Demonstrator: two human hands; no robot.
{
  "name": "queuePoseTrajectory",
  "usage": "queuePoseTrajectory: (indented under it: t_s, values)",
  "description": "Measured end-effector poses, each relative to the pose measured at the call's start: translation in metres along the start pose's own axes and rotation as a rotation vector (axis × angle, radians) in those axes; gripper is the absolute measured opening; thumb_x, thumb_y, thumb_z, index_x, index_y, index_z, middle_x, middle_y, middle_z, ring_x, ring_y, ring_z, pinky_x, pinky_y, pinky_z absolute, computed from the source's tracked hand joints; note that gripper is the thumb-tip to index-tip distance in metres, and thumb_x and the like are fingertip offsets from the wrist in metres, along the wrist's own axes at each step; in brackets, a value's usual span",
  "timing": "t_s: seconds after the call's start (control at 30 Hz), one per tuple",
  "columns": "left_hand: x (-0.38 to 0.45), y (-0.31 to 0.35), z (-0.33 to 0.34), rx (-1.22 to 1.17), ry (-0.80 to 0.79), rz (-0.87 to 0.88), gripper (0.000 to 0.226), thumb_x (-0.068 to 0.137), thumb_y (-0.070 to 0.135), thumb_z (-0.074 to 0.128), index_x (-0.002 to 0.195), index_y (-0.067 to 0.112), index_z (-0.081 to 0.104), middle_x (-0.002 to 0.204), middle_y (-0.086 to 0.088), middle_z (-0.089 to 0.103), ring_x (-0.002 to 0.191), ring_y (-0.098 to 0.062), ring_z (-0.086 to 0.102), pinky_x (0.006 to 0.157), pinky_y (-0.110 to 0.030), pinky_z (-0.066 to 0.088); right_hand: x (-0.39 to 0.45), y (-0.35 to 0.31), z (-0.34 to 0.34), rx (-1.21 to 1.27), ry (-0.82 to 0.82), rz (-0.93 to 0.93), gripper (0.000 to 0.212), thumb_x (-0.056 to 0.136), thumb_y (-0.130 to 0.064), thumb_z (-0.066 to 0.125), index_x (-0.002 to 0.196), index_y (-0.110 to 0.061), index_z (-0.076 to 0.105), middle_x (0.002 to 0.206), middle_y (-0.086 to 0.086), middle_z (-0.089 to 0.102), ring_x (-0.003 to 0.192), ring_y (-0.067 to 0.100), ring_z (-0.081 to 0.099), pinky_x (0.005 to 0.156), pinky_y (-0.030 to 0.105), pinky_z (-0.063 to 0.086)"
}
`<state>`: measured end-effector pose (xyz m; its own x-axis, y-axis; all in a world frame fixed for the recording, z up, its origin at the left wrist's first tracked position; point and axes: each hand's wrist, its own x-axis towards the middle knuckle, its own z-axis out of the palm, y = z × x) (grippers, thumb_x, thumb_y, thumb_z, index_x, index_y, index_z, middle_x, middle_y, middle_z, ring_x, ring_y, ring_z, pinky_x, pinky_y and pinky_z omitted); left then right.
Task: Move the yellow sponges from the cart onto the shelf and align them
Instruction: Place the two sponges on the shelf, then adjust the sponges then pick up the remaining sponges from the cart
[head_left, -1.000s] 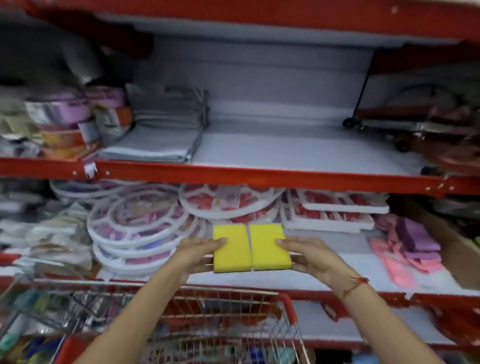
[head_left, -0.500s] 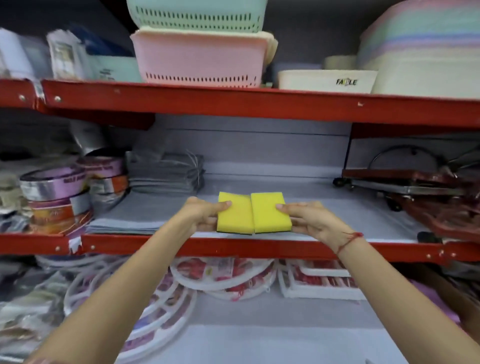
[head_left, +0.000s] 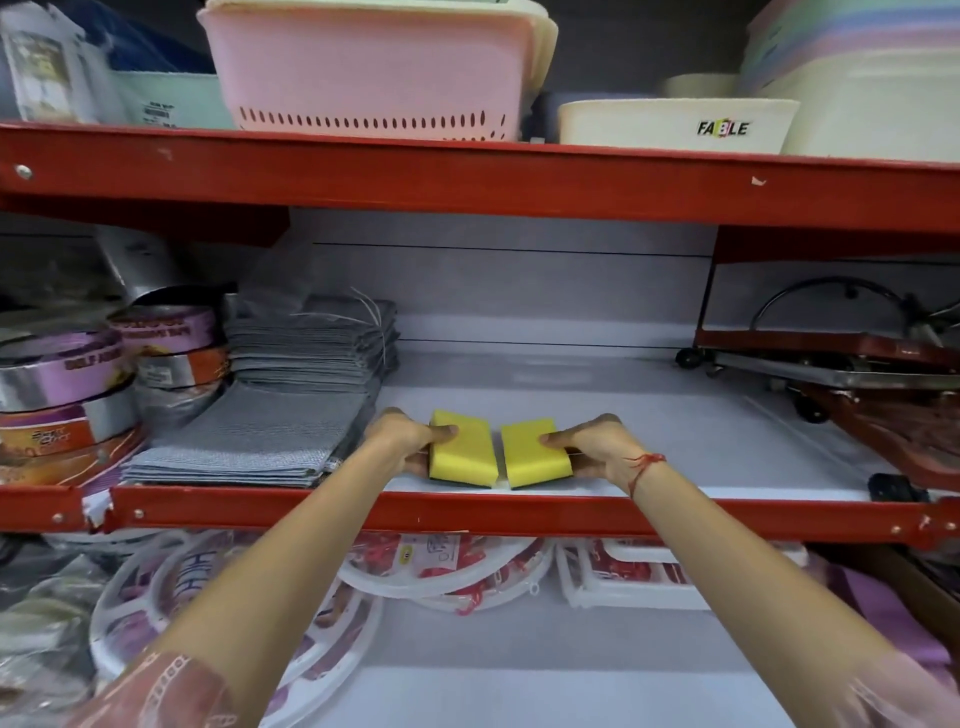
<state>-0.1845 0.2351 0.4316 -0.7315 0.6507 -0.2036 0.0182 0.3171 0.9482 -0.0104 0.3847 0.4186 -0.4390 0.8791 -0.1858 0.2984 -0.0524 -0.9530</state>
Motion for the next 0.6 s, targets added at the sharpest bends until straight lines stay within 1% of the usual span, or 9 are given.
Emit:
queuePoseTrajectory:
  t_s: [0.07, 0.1, 0.17, 0.23, 0.27, 0.33, 0.4, 0.5, 0.6]
  values:
    - [0.011, -0.007, -0.002, 0.098, 0.02, 0.029, 0.073, 0.052, 0.038, 0.091, 0.097, -0.004, 0.054, 0.1, -0.018, 0.071, 0.087, -0.029, 0.07, 0.082, -0.041, 0.059, 0.016, 0.007, 0.001, -0.129, 0.068, -0.032, 0.08, 0.038, -0.033, 0.092, 0.102, 0.005, 0.063, 0.106, 0.018, 0.07, 0.091, 0.032, 0.068, 0.079, 0.04, 0.06]
    - [0.019, -0.012, -0.003, 0.165, 0.037, 0.038, 0.08, 0.044, 0.045, 0.091, 0.096, -0.005, 0.058, 0.099, -0.02, 0.074, 0.087, -0.031, 0.072, 0.082, -0.044, 0.06, 0.019, 0.009, 0.001, -0.184, 0.103, -0.046, 0.081, 0.039, -0.036, 0.092, 0.103, 0.004, 0.063, 0.107, 0.016, 0.069, 0.098, 0.032, 0.066, 0.085, 0.038, 0.057]
    - [0.024, -0.016, -0.004, 0.265, 0.068, 0.063, 0.068, 0.053, 0.044, 0.089, 0.094, -0.005, 0.065, 0.095, -0.021, 0.075, 0.087, -0.032, 0.074, 0.082, -0.045, 0.061, 0.007, 0.005, 0.004, -0.243, 0.166, -0.054, 0.065, 0.054, -0.032, 0.089, 0.102, 0.003, 0.064, 0.101, 0.013, 0.066, 0.101, 0.03, 0.063, 0.078, 0.03, 0.05]
    - [-0.004, -0.007, -0.005, 0.311, 0.113, 0.111, 0.055, 0.066, 0.041, 0.083, 0.096, -0.004, 0.069, 0.096, -0.019, 0.075, 0.091, -0.031, 0.072, 0.085, -0.043, 0.06, -0.012, 0.001, 0.007, -0.273, 0.213, -0.089, 0.04, 0.067, -0.029, 0.082, 0.089, 0.0, 0.066, 0.091, 0.012, 0.062, 0.094, 0.03, 0.062, 0.075, 0.03, 0.046]
    - [-0.013, -0.005, -0.006, 0.313, 0.145, 0.154, 0.05, 0.071, 0.039, 0.08, 0.098, -0.001, 0.07, 0.1, -0.018, 0.075, 0.095, -0.03, 0.071, 0.089, -0.042, 0.058, -0.019, 0.0, 0.009, -0.281, 0.241, -0.131, 0.032, 0.071, -0.028, 0.078, 0.087, -0.002, 0.067, 0.091, 0.013, 0.064, 0.094, 0.03, 0.062, 0.078, 0.032, 0.048]
    - [-0.03, -0.007, -0.008, 0.265, 0.175, 0.259, 0.04, 0.079, 0.036, 0.074, 0.103, 0.005, 0.071, 0.107, -0.014, 0.073, 0.102, -0.03, 0.068, 0.094, -0.04, 0.055, -0.037, 0.002, 0.014, -0.291, 0.3, -0.232, 0.035, 0.078, -0.027, 0.072, 0.103, -0.003, 0.069, 0.106, 0.014, 0.07, 0.104, 0.029, 0.063, 0.092, 0.036, 0.05]
    - [-0.049, -0.016, -0.012, 0.193, 0.157, 0.37, 0.033, 0.083, 0.032, 0.07, 0.103, 0.006, 0.07, 0.106, -0.012, 0.073, 0.102, -0.029, 0.067, 0.093, -0.04, 0.054, -0.063, 0.006, 0.021, -0.244, 0.345, -0.36, 0.034, 0.081, -0.025, 0.067, 0.11, -0.008, 0.067, 0.111, 0.011, 0.072, 0.107, 0.027, 0.064, 0.097, 0.036, 0.05]
    - [-0.08, -0.039, -0.021, 0.089, 0.11, 0.466, 0.02, 0.086, 0.031, 0.066, 0.09, 0.012, 0.069, 0.092, -0.011, 0.074, 0.092, -0.028, 0.07, 0.091, -0.043, 0.056, -0.11, 0.018, 0.035, -0.15, 0.36, -0.514, 0.022, 0.083, -0.026, 0.064, 0.1, -0.013, 0.07, 0.097, 0.005, 0.074, 0.095, 0.019, 0.067, 0.09, 0.035, 0.052]
    - [-0.105, -0.067, -0.031, -0.001, 0.064, 0.472, 0.012, 0.092, 0.018, 0.058, 0.082, 0.015, 0.065, 0.076, -0.003, 0.069, 0.073, -0.018, 0.067, 0.081, -0.035, 0.057, -0.153, 0.036, 0.05, -0.026, 0.354, -0.567, 0.013, 0.085, -0.026, 0.063, 0.089, -0.017, 0.071, 0.082, -0.002, 0.072, 0.081, 0.013, 0.066, 0.081, 0.03, 0.052]
